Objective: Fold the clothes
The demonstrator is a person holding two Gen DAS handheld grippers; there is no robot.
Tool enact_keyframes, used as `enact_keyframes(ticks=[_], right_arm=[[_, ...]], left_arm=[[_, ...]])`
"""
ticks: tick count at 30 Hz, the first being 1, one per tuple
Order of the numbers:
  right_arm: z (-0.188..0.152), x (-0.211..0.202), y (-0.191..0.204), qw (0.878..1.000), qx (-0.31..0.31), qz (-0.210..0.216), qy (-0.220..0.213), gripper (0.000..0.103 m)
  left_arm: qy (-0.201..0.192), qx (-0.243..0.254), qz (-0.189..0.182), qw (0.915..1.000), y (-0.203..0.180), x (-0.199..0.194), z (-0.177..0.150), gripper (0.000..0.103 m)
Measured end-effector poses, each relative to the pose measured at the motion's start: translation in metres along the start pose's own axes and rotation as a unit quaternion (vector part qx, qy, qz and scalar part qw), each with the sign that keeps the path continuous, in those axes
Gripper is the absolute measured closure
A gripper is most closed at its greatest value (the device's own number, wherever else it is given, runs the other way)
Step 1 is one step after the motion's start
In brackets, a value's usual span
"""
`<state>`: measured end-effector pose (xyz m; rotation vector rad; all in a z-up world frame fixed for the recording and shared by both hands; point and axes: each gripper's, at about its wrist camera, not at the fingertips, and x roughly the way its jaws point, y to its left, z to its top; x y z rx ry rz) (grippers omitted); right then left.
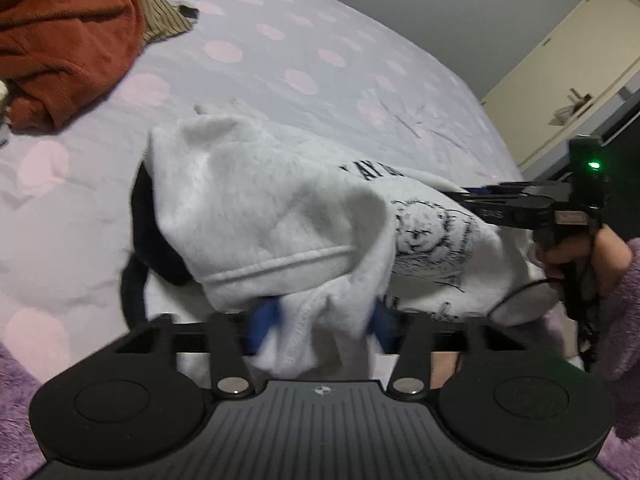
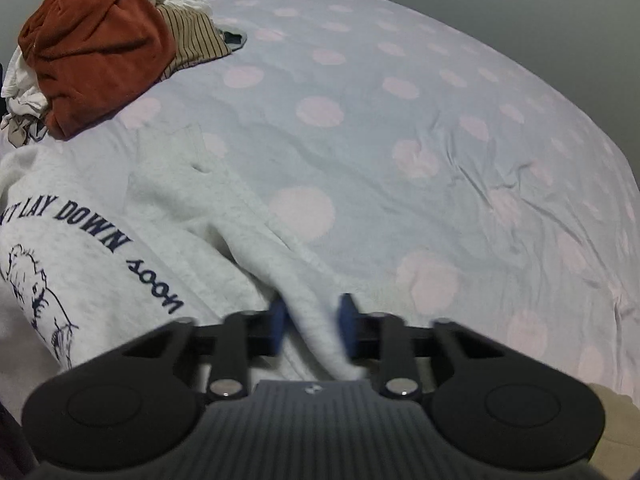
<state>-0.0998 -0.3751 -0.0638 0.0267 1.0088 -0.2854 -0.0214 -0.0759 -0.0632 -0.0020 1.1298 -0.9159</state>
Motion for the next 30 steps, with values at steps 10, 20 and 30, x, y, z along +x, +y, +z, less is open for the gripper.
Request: enact_keyframes(ticks=[10,20,30], right_arm=[[0.009,-0.059,-0.026,0.991,0.030,-0.075,-0.106,0.096],[0.024,-0.165,-0.086,0.951,0.081,-0.196,-0.225,0.097],[-0.058,-0.167,-0.092,0.966,0.128,-0.187,-0.120,0.096]], left_arm=[[-0.133,-0.042,0.073,0.9875,0.026,-0.056,0.021,0.095],[-0.310,-0.025,0.102,0.9448,0.030,-0.170,0.072,0.095],[-0.116,0.023,0.071,0.9905,0.033,-0.106,0.045,0.095]])
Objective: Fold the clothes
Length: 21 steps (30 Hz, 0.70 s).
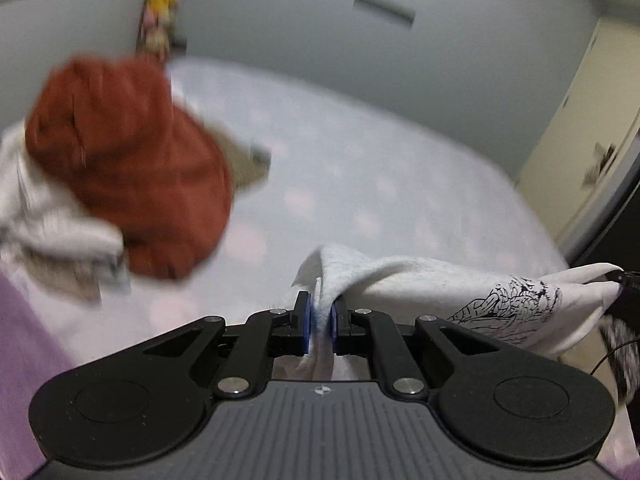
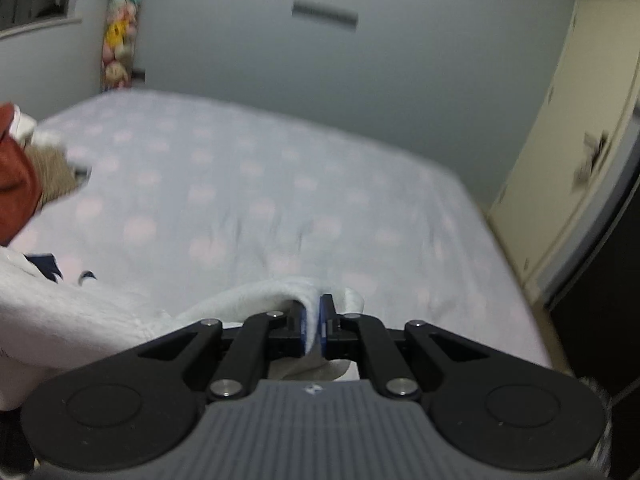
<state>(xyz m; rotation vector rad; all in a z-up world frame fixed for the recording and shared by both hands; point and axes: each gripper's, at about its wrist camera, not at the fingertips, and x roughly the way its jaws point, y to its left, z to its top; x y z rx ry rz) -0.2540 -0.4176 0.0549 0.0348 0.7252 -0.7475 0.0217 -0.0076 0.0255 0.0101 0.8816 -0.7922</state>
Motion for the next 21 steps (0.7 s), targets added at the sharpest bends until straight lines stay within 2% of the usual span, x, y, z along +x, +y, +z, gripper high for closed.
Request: enact_keyframes(ticks=[5,9,12,13,15,17,21], right_arm=[[-0.063,0.003,-0.013,0.996,0.052,-0.002,0.074,0.096],[-0.098,0.008,-0.015,0.989,0.068,0.007,0.130,0.095],[-0.105,0.007,-0.017,0.987,0.077,0.017,0.142,0.092],[-0.104,0.005,-0.017,0.987,0.076,0.016,0.140,0.087],[-0.100,-0.003,-0.018,0.989,0.064,0.015,0.133,0.077],[-0.093,-0.012,-0.018,0.991,0.045,0.013,0.122,0.075],[-0.071,-0.032,-0.017,0.995,0.025,0.022,0.091,0.065]], left_arm=[[0.092,0.035,-0.009,0.9951,0.004,0.020,-0.029,0.094],[0.143,0.066,-0.009,0.9874,-0.001,0.026,-0.047,0.089],[0.150,0.064,0.004,0.9867,-0.001,0.021,-0.055,0.083],[0.148,0.063,0.009,0.9869,-0.002,0.018,-0.054,0.081],[0.137,0.061,0.020,0.9885,-0.003,0.012,-0.050,0.068],[0.123,0.061,0.027,0.9901,-0.005,0.003,-0.044,0.056],[0.088,0.050,0.025,0.9946,-0.006,-0.010,-0.029,0.049]])
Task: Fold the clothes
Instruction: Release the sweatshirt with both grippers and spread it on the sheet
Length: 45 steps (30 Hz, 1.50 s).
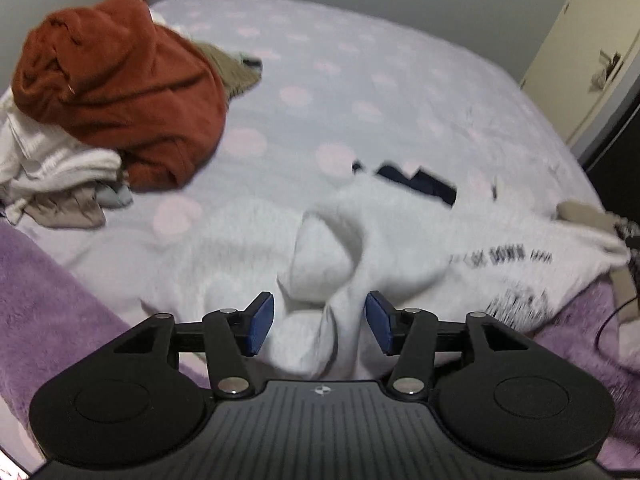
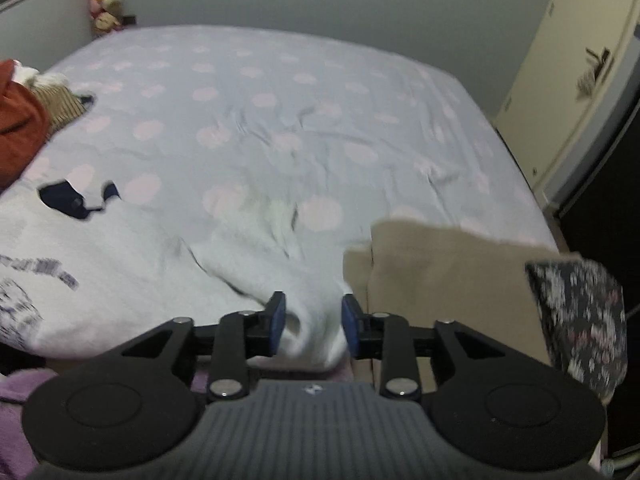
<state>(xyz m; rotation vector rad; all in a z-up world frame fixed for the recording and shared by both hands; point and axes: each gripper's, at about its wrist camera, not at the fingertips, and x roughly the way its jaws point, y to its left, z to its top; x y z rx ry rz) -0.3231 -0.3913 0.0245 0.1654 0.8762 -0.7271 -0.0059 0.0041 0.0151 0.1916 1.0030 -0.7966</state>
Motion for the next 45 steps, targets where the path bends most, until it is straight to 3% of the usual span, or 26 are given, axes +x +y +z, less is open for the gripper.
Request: enact_keyframes(ticks=[4,8,11,17,20,27,34,38,45], right_arm=[[0.015,-0.003,0.015,0.999,-0.015,0.029,-0.022,0.061],[0.027,0.013,0.039,0.997,-0.031,0.074,-0.022,0.059],[0.035,0.025,0.060,0.993,-0.051,0.102,-0.024,0.049],[0.050,0.054,0.101,0.984,-0.090,0.155,-0.008,0.048],[0.057,0.074,0.109,0.981,-0.096,0.167,0.005,0.048],[0.071,0.116,0.110,0.980,-0.098,0.171,0.037,0.048],[0.079,0.140,0.085,0.980,-0.060,0.177,0.068,0.046],[0.081,0.144,0.064,0.982,-0.039,0.170,0.077,0.045],[0.075,0.142,0.024,0.980,0.022,0.174,0.090,0.042]], left_arm=[[-0.016,-0.011,0.000,0.9998,0.001,0.001,0.005,0.046],[-0.003,-0.023,0.004,0.9997,0.004,0.014,0.003,0.045],[0.008,-0.036,0.000,0.9993,0.008,0.025,0.000,0.042],[0.019,-0.064,-0.011,0.9977,0.012,0.042,0.001,0.042],[0.017,-0.053,-0.016,0.9983,0.009,0.045,0.008,0.042],[0.018,-0.035,-0.031,0.9987,0.009,0.065,0.028,0.042],[0.012,-0.047,-0.077,0.9958,0.025,0.057,0.045,0.042],[0.035,-0.061,-0.072,0.9949,0.039,0.069,0.053,0.042],[0.096,-0.105,-0.120,0.9826,0.042,0.114,0.041,0.046]])
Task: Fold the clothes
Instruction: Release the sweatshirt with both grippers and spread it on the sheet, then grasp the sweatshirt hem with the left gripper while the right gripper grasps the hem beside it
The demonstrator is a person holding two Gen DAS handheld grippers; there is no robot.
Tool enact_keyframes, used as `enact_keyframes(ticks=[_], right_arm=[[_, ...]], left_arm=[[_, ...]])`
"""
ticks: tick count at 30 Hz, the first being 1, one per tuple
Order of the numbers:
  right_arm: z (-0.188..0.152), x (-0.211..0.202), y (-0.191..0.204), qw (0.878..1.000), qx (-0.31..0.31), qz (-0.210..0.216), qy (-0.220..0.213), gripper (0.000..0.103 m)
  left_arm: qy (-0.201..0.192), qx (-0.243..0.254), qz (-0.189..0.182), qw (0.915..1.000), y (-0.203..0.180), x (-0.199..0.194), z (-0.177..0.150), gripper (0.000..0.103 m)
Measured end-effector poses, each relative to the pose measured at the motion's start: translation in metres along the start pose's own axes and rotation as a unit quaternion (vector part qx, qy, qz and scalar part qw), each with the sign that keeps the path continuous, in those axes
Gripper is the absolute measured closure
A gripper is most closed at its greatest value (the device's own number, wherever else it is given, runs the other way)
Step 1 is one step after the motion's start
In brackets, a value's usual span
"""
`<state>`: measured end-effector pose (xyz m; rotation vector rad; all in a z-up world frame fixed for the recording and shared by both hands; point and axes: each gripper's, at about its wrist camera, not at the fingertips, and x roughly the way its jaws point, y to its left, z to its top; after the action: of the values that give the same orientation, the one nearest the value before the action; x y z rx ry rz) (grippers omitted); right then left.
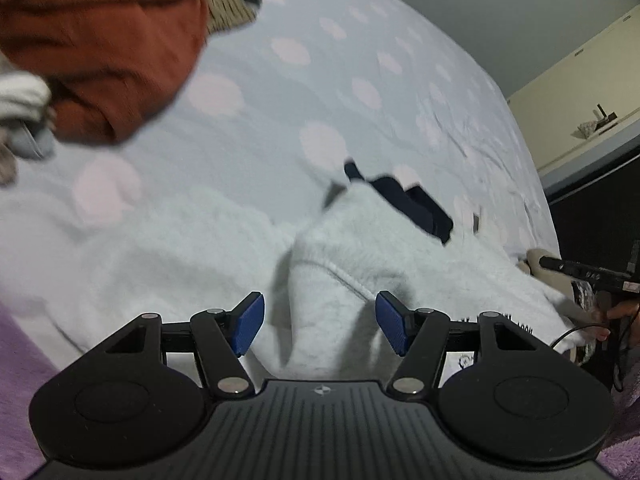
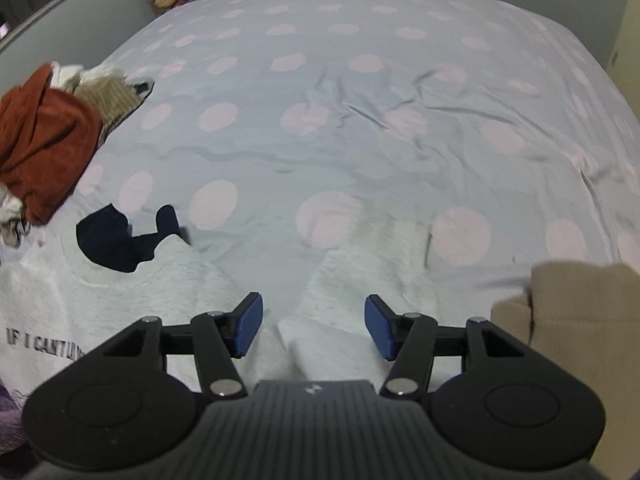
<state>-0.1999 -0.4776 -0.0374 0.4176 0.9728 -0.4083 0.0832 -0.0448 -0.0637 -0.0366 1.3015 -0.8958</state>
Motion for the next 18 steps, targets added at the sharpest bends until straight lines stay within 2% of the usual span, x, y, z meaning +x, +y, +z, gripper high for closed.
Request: enact_keyframes(ticks=[1,3,4,6,9,11,14,16,18], right_arm=[[-0.002,-0.002,-0.002,1.000,0.005,0.005,0.000,0.041],[-0.007,-0.004,-0.006,1.000,0.015,0.015,0.000,0.041],[-0.009,-0.005,-0.005,1.000,0.013,0.019,0.000,0.041],[-0.012,-0.003,-0.001,1.000,0.002,0.026,0.003,0.041],[-0.013,0.000,0.005,0.999,-0.006,0.047,0.005,0.043],[-0.013,0.005,0.012,0.998,-0.006,0.067,0.007,0.044],[-0.016,0.020,0.023,0.995,-0.004,0.096,0.034,0.045],[-0.021,0.028,0.032,0.993,-0.014,0.103,0.050,0.071],[-0.025,0.022,0.042,0.994,-0.026,0.100,0.038,0.083]], left_arm=[[0.007,0.000,-0.004,1.0000,-0.001,0.006,-0.002,0.051],[0.017,0.006,-0.010,0.9998,-0.005,0.014,-0.007,0.074],[0.018,0.014,-0.009,0.9997,-0.007,0.015,-0.009,0.077],[0.013,0.034,0.002,0.9993,-0.014,0.013,-0.013,0.095],[-0.015,0.042,0.027,0.9986,-0.015,-0.002,-0.013,0.101],[-0.036,0.043,0.045,0.9974,-0.014,-0.017,-0.010,0.102],[-0.054,0.052,0.066,0.9951,-0.012,-0.037,-0.005,0.102],[-0.057,0.061,0.085,0.9928,-0.014,-0.048,-0.006,0.102],[-0.058,0.072,0.105,0.9902,-0.016,-0.057,-0.007,0.102]])
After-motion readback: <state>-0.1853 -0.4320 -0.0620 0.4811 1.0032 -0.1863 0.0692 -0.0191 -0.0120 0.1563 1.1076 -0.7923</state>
